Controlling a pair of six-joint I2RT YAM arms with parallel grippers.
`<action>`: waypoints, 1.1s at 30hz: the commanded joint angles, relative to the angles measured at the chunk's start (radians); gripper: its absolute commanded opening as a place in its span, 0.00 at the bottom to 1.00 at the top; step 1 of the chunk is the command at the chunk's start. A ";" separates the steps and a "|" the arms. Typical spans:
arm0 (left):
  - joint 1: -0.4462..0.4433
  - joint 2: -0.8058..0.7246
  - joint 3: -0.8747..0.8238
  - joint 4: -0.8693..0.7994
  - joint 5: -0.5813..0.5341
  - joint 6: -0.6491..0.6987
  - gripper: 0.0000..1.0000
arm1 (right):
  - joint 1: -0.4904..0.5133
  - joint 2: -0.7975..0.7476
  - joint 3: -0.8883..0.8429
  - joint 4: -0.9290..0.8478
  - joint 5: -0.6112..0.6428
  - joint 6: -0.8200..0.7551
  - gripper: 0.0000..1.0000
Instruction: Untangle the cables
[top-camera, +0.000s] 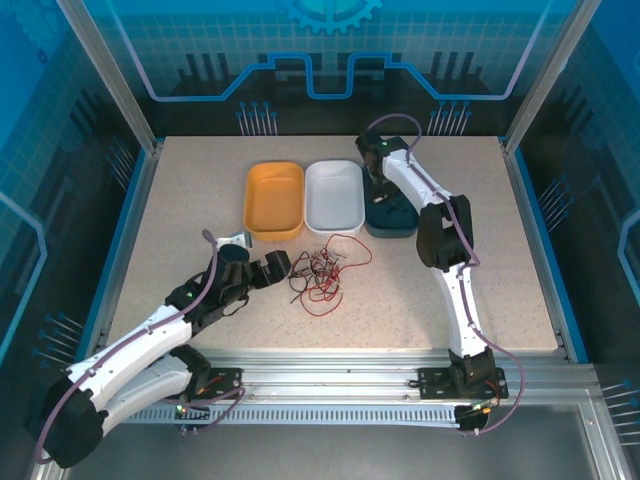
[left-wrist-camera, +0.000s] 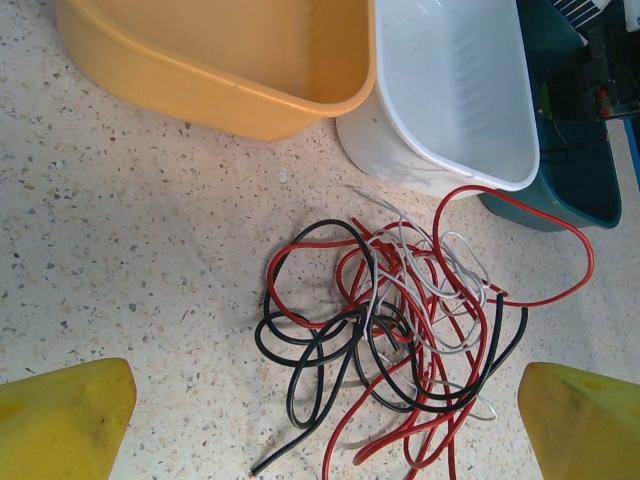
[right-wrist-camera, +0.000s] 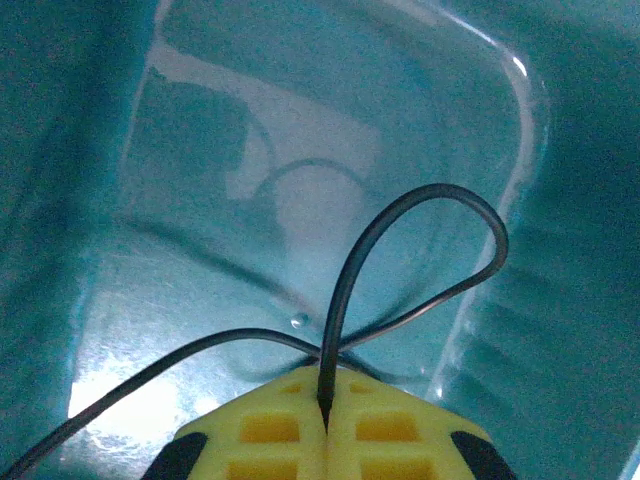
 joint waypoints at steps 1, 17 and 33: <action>0.003 0.005 -0.011 -0.010 -0.014 -0.005 0.99 | -0.016 0.015 0.027 0.021 -0.021 0.016 0.02; 0.002 0.006 -0.011 -0.011 -0.016 -0.007 0.99 | -0.032 -0.130 0.063 0.000 0.063 0.015 0.33; 0.003 0.008 -0.008 -0.018 -0.020 -0.003 0.99 | -0.014 -0.364 -0.126 0.014 0.050 0.091 0.40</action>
